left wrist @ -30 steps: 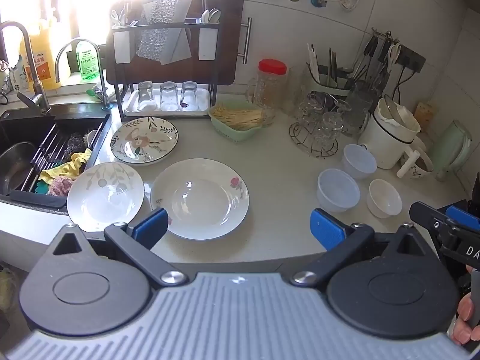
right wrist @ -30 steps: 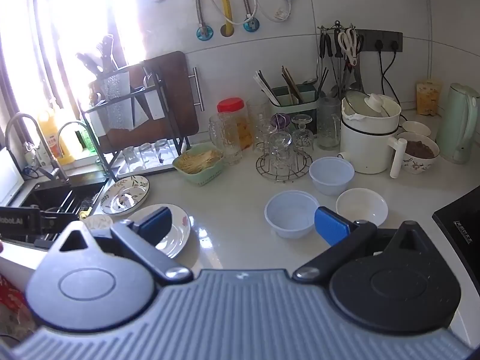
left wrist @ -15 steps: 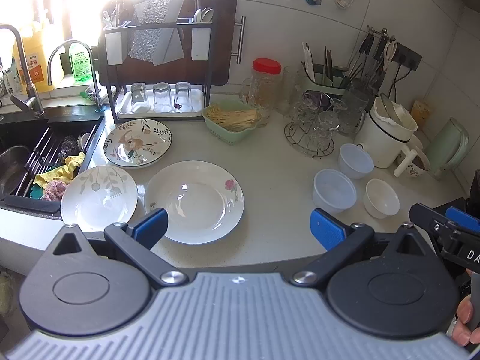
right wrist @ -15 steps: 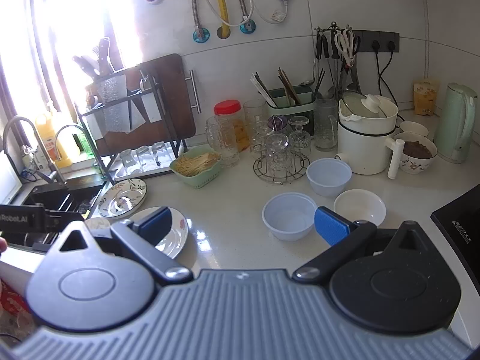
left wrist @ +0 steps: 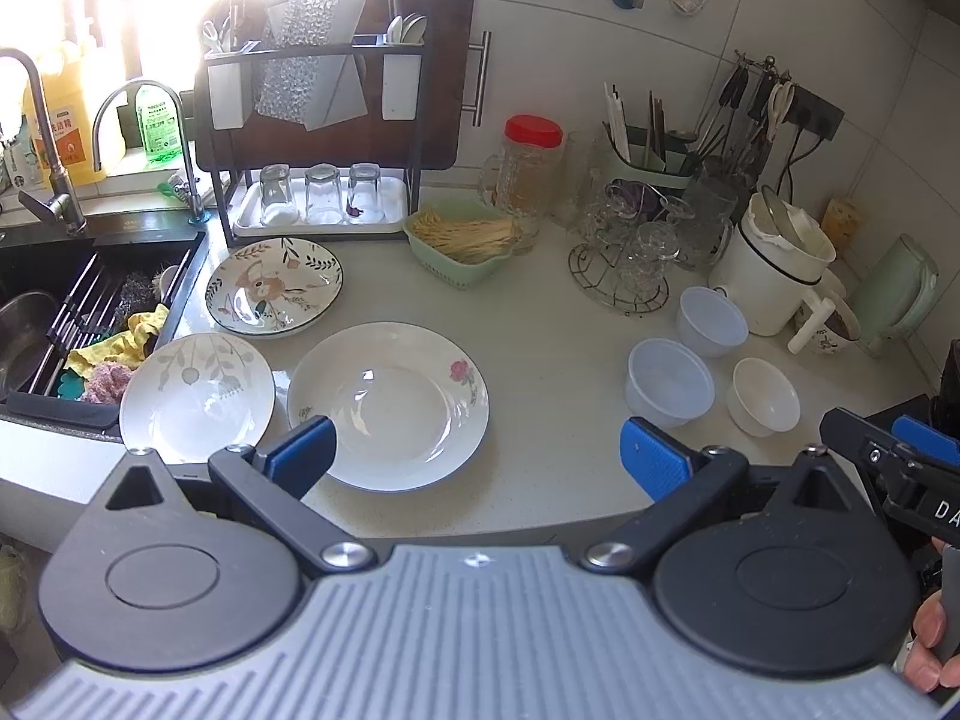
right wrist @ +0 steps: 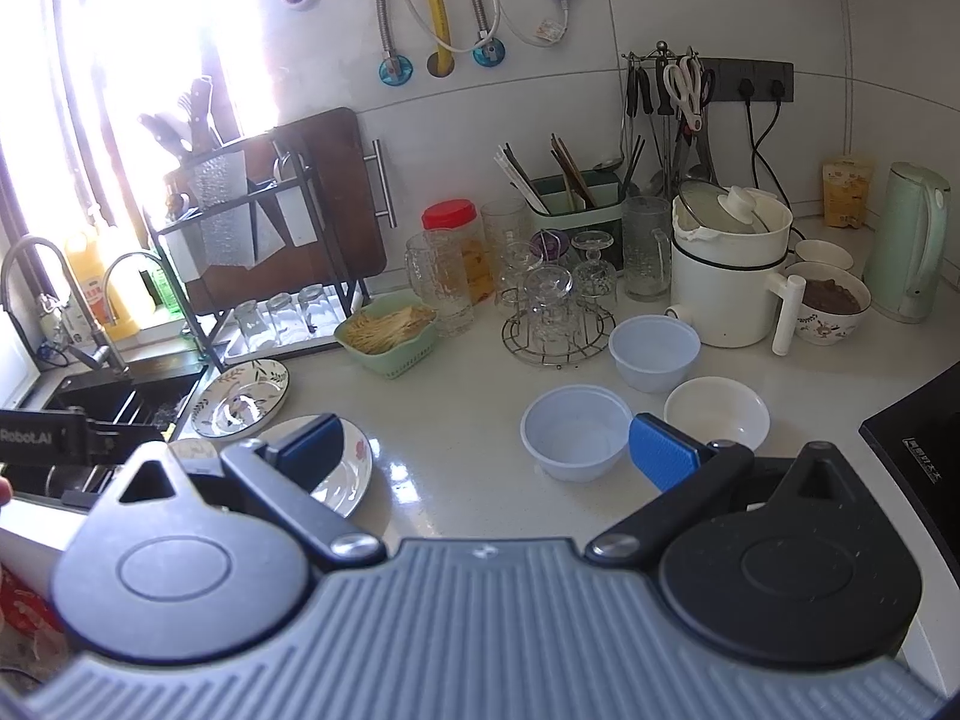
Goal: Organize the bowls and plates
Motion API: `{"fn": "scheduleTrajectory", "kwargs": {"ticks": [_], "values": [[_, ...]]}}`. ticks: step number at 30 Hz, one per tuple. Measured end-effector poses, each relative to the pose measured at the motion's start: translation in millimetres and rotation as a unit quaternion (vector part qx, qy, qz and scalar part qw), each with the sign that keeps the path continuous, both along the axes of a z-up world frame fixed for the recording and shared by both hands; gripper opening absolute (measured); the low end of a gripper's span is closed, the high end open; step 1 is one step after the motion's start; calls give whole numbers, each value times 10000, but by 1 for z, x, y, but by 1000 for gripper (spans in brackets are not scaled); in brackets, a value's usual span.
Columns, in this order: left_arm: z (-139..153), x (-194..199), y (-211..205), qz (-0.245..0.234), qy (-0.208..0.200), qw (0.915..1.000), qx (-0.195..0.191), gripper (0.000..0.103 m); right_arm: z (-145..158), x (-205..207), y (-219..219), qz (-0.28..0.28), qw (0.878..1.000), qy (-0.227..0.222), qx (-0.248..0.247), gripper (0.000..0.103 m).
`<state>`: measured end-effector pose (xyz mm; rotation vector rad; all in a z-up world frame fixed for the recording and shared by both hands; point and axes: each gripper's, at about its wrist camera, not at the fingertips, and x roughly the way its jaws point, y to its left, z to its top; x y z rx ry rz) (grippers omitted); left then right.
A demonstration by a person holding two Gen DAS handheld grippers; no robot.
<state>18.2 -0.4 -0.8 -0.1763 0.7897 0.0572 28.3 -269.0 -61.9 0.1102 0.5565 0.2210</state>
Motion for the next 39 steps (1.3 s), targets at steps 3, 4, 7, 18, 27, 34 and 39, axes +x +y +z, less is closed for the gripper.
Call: {"fn": "scheduleTrajectory", "kwargs": {"ticks": [3,4,7,18,27,34,39], "values": [[0,0,0,17,-20,10000,-1,102,0,0,0,-2,10000,-5,9,103],[0,0,1,24,-23,10000,4,102,0,0,0,-2,10000,-5,6,103],[0,2,3,78,-5,10000,58,102,0,0,0,-39,10000,13,0,103],[-4,-1,6,124,7,9999,-31,102,-5,4,4,48,9999,128,61,103],[-2,-5,6,137,-21,9999,15,102,-5,4,4,76,9999,110,29,103],[0,-10,10,199,-44,9998,26,102,-3,4,3,73,9999,111,64,103],[1,-14,8,198,-50,9998,41,102,-4,4,3,91,9999,115,87,103]]}}
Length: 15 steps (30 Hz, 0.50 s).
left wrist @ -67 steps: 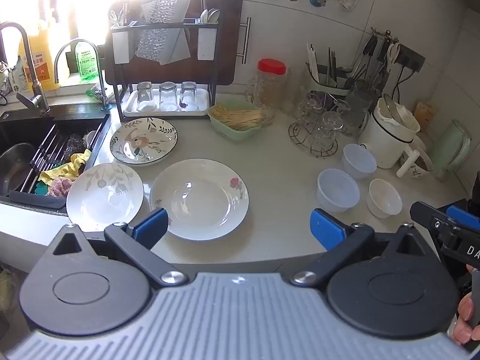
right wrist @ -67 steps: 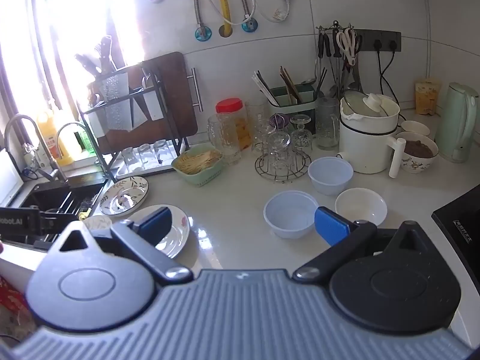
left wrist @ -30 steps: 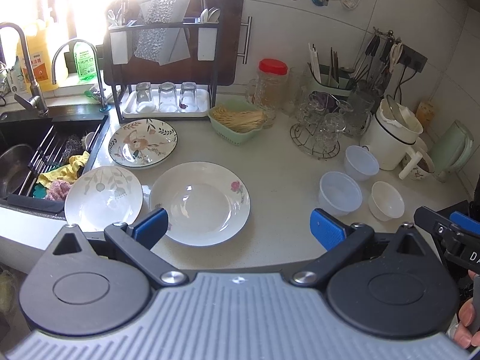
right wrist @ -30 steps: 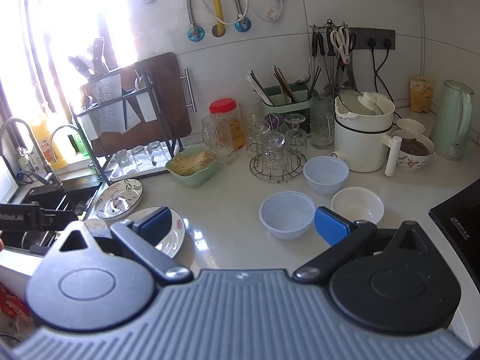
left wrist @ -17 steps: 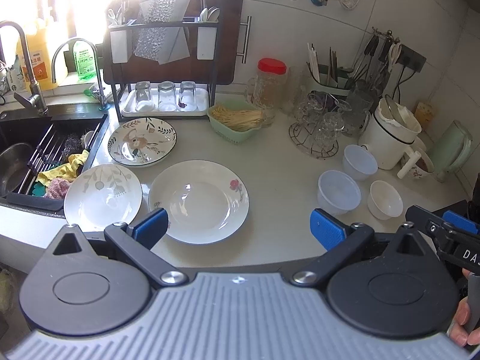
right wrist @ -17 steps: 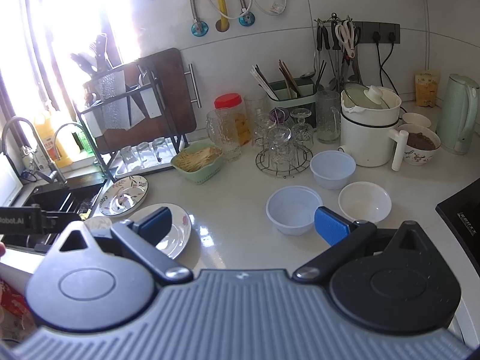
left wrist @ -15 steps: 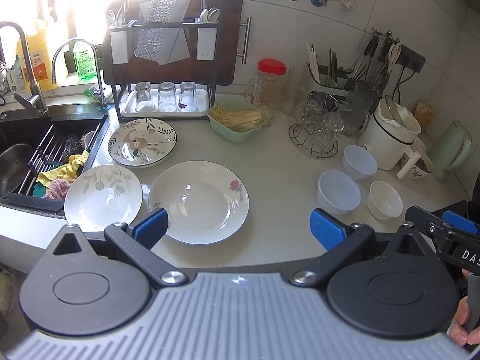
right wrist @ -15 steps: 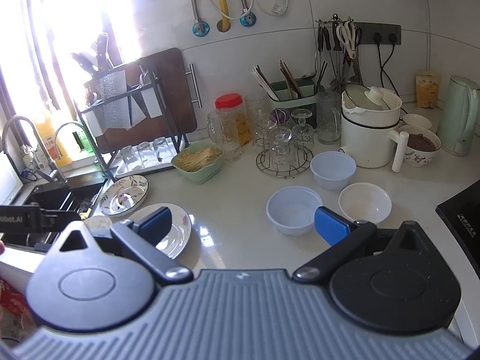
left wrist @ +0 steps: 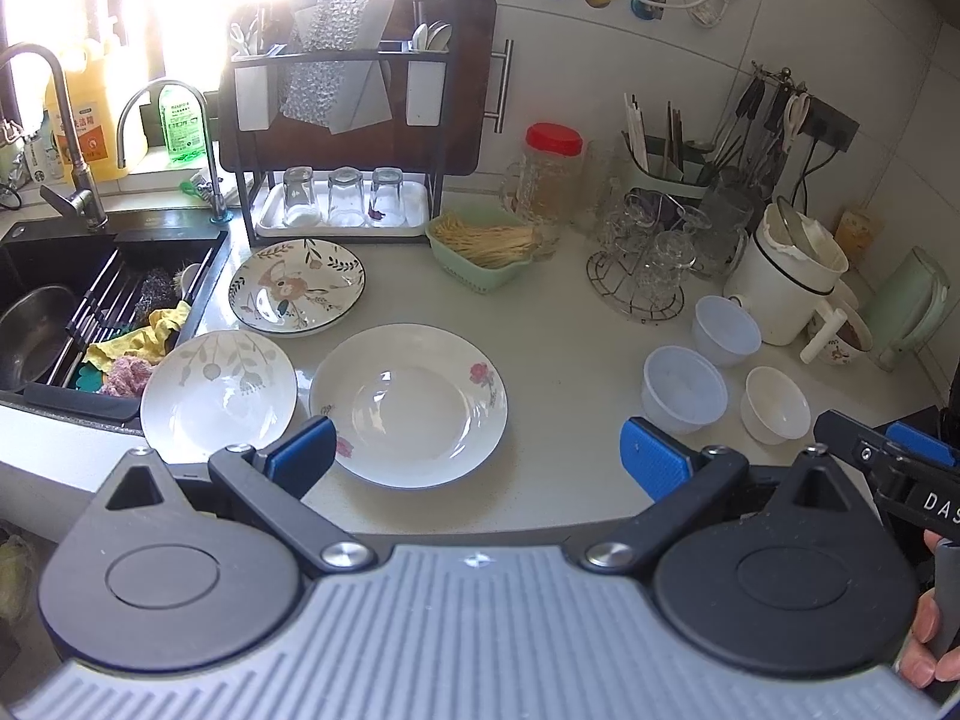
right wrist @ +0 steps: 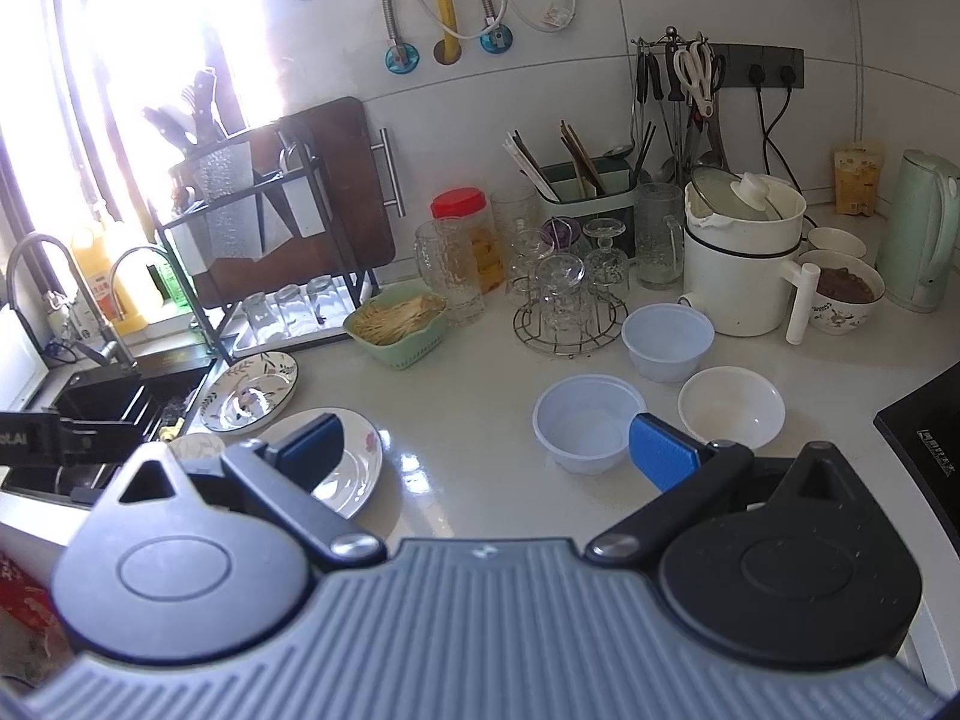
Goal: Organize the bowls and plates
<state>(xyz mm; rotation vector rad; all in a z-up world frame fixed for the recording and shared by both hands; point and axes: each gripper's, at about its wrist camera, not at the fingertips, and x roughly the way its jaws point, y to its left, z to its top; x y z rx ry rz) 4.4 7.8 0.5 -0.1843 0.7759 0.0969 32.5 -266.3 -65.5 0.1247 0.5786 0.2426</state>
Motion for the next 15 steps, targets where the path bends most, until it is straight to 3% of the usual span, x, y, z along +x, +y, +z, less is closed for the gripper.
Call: {"fn": "scheduleTrajectory", "kwargs": {"ticks": [15], "values": [[0,-9,-11,191,-98,9998,-45,102,-1,-4,-11,104,9999,18,119,103]]}}
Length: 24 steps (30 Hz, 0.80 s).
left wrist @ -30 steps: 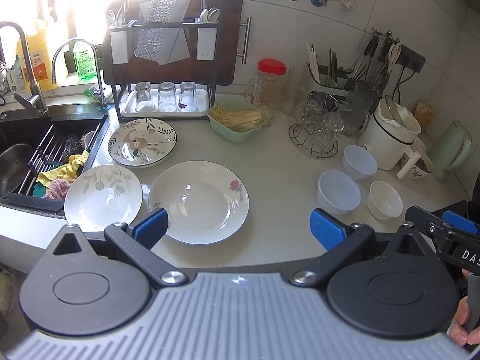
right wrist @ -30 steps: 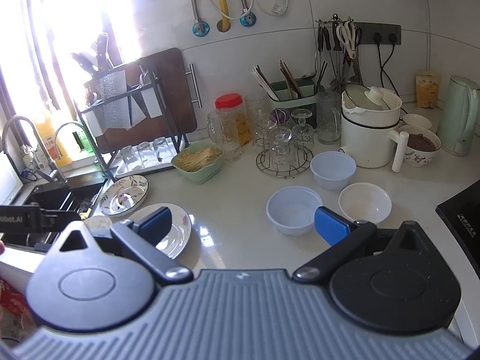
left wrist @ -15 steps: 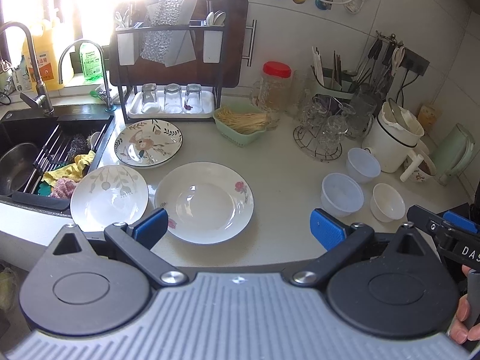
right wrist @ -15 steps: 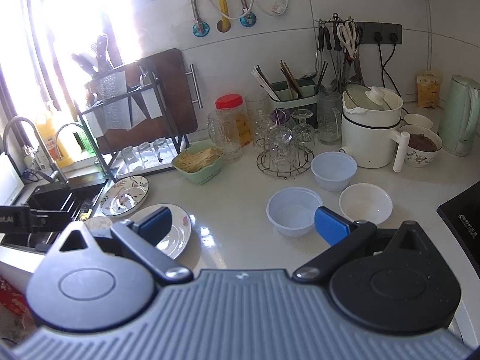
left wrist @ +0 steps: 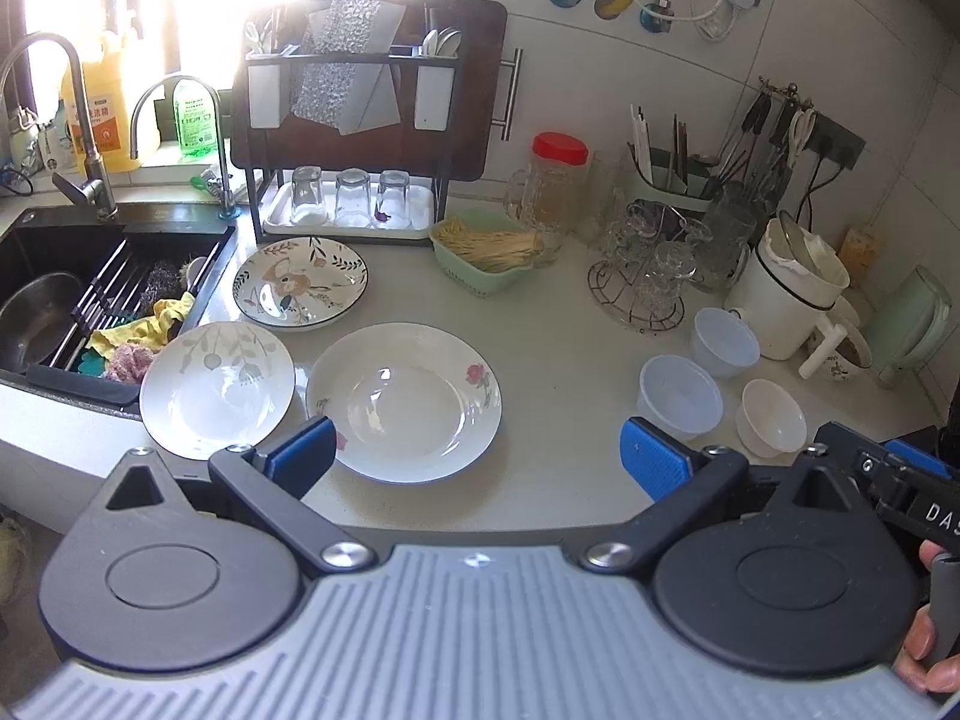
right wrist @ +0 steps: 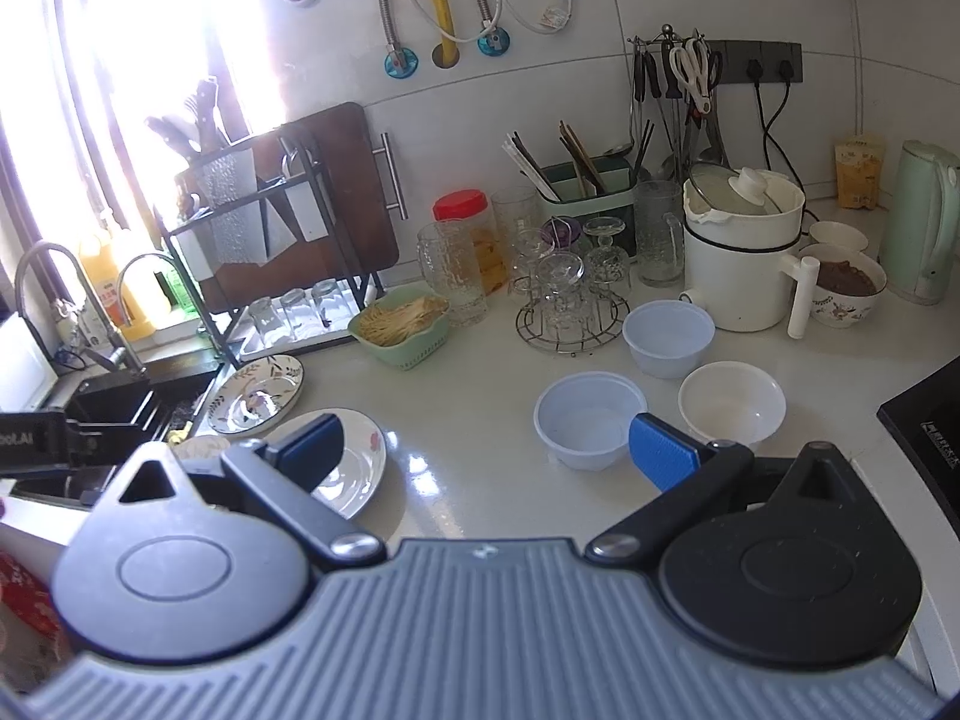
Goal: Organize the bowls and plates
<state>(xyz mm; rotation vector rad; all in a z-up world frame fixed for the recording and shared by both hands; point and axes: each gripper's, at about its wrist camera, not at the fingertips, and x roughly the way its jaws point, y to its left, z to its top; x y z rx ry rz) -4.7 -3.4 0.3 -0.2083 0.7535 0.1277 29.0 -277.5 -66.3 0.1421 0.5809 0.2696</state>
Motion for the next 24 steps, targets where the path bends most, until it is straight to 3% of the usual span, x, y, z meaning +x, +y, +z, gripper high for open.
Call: {"fn": "scheduleTrajectory", "kwargs": {"ticks": [4,8,13,16,19,24], "values": [[-4,-2,-3,45,40,9999,87,102,3,1,-2,143,9997,-112,-145,103],[-6,0,2,171,61,9997,173,102,4,5,-11,245,9993,-184,208,103],[-21,12,5,294,247,9992,-82,102,-3,4,-12,336,9986,-197,344,103],[-28,18,2,465,236,9986,59,102,-11,0,-18,501,9972,-242,500,103],[-43,22,7,535,183,9984,-19,102,-17,-6,-17,727,9952,-357,542,103],[-75,36,17,445,365,9983,-131,102,-35,-4,-7,755,9945,-153,706,103]]}}
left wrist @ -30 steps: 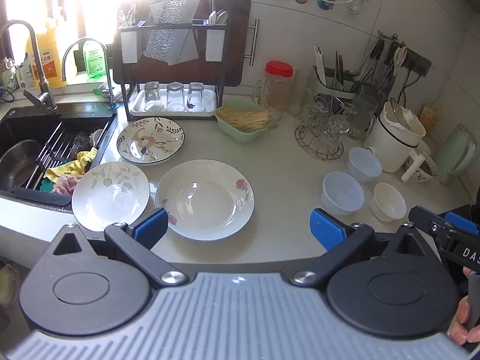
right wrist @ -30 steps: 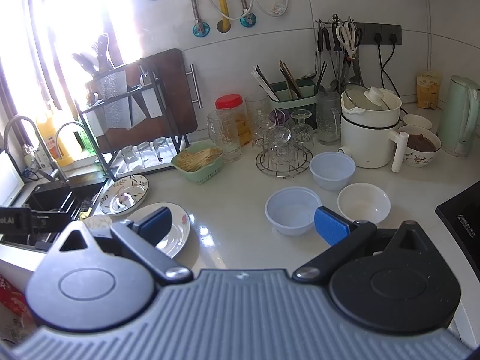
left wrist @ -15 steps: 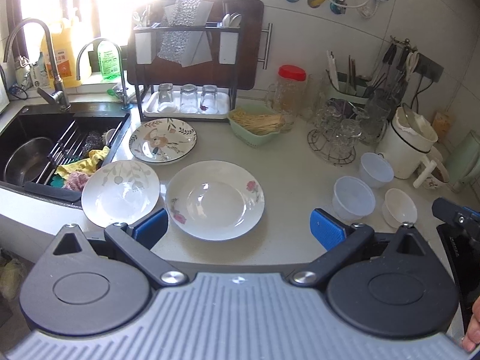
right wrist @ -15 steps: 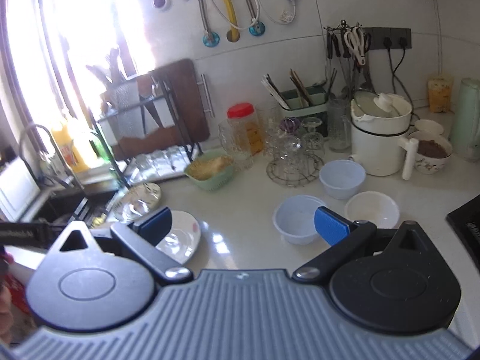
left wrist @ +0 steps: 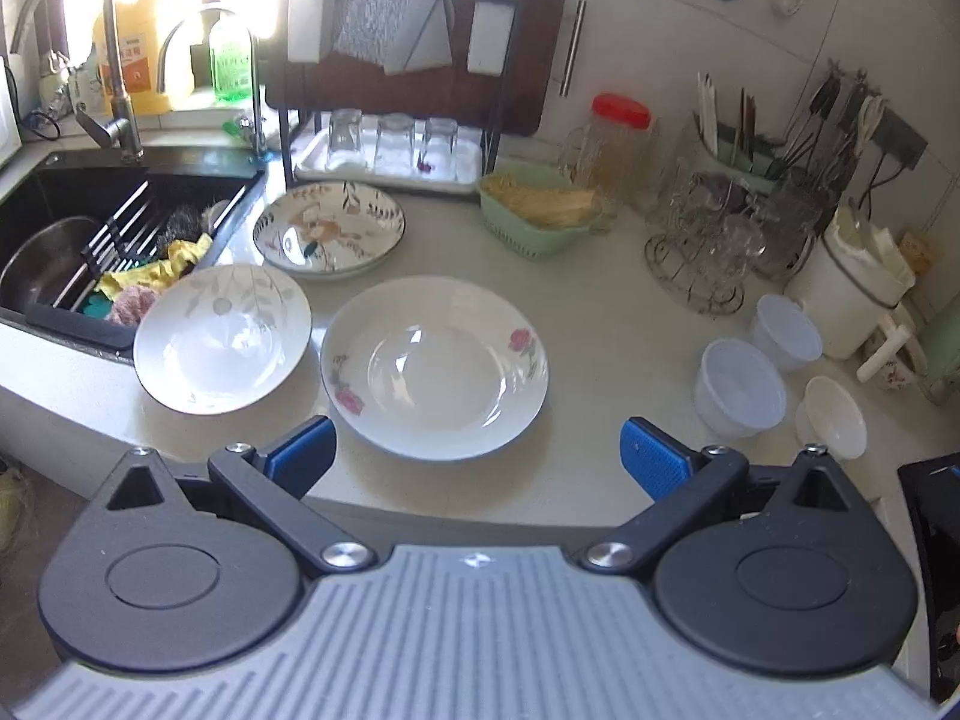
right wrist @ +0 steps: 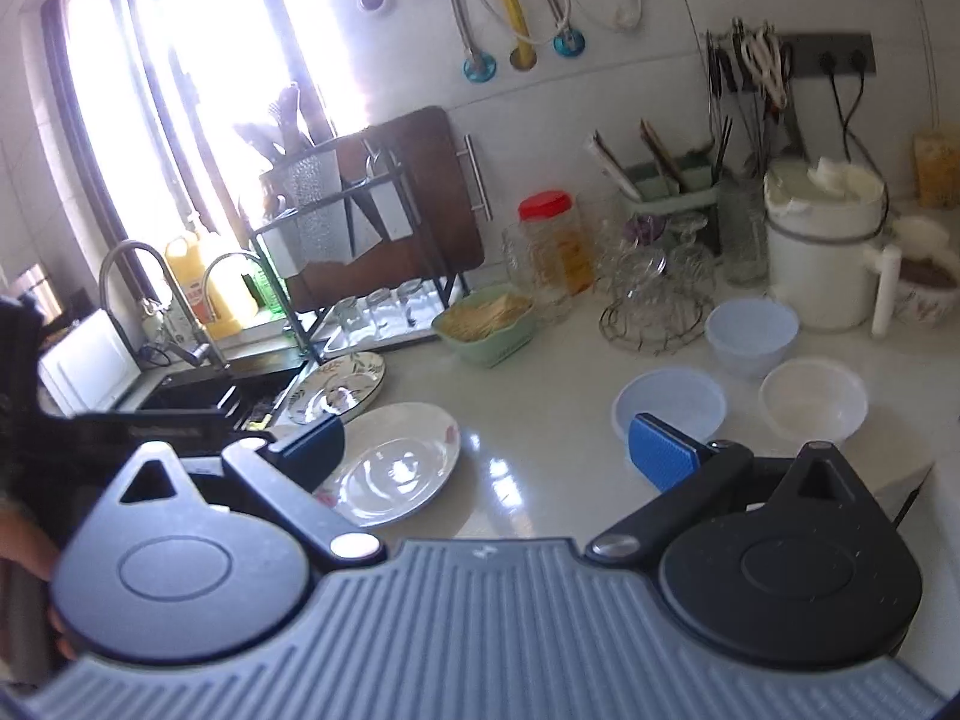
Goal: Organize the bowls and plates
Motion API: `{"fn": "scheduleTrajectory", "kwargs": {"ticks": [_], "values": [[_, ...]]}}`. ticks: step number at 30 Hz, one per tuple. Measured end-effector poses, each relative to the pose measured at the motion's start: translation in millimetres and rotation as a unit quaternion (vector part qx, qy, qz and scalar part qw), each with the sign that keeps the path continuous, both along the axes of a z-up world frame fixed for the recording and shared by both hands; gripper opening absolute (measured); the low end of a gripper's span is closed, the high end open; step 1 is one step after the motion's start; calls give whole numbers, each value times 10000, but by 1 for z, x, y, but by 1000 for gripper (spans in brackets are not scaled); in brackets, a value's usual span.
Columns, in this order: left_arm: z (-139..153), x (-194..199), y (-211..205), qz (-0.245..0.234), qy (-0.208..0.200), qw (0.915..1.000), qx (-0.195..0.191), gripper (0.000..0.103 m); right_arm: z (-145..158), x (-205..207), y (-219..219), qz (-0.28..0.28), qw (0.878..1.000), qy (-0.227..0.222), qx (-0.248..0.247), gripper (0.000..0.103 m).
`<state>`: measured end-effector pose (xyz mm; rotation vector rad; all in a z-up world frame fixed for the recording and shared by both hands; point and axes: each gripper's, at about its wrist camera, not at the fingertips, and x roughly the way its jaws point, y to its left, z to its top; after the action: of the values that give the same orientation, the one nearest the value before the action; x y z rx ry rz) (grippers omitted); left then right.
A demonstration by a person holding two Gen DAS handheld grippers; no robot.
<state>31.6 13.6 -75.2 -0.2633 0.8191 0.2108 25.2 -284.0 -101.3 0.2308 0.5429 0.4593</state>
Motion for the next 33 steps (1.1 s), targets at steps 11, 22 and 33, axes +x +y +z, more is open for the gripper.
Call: {"fn": "scheduleTrajectory", "kwargs": {"ticks": [11,22,33], "values": [[-50,52,62,-1056,315,9937,-221,102,-36,6,75,-571,9981,231,-30,97],[-64,78,184,-1070,528,9923,-333,102,-56,41,170,-494,9958,759,-158,84],[-88,99,286,-1064,463,9922,-465,102,-82,59,256,-224,9949,950,-254,77]]}}
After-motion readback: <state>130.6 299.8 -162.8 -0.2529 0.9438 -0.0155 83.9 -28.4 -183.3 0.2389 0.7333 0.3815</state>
